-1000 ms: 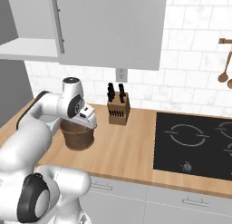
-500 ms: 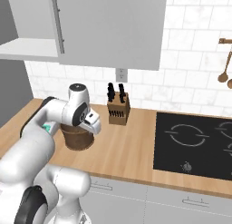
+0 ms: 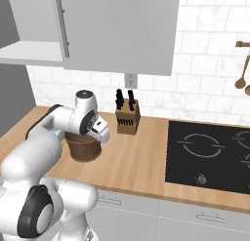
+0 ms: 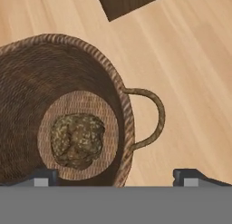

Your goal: Open the cabinet, pick up the bread from the cabinet and place it in the basket. Then move the basket to the dining counter.

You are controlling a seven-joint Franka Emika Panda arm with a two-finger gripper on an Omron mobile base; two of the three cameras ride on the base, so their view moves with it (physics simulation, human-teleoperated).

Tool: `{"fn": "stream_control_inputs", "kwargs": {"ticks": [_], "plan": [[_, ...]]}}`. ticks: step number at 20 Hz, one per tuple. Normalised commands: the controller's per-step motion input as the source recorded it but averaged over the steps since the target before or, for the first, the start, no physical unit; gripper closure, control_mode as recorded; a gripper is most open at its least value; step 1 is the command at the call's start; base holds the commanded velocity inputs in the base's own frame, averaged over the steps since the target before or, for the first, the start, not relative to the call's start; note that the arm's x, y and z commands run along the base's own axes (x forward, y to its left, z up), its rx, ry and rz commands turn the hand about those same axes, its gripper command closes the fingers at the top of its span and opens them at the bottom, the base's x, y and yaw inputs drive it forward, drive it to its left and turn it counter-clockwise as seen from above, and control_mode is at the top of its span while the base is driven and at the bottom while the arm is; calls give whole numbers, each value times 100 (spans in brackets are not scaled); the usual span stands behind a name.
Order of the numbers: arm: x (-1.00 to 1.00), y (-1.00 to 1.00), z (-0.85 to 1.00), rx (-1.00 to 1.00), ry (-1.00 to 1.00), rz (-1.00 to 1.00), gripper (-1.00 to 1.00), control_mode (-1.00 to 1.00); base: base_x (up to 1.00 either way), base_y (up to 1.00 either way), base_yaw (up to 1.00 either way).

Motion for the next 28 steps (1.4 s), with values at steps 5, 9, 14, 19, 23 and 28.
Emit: {"fn": "stream_control_inputs", "kwargs": {"ticks": [5,9,14,19,23,28], "plan": [[1,0,-16,0,0,0,-100,-100,0,0,0],[0,0,-36,0,0,0,-100,-100,0,0,0],[0,0,-40,0,0,0,-100,-100,0,0,0],[0,0,-22,0,0,0,100,-100,0,0,0],[0,0,-8,0,0,0,100,-100,0,0,0],[0,0,0,0,0,0,100,-100,0,0,0]]}}
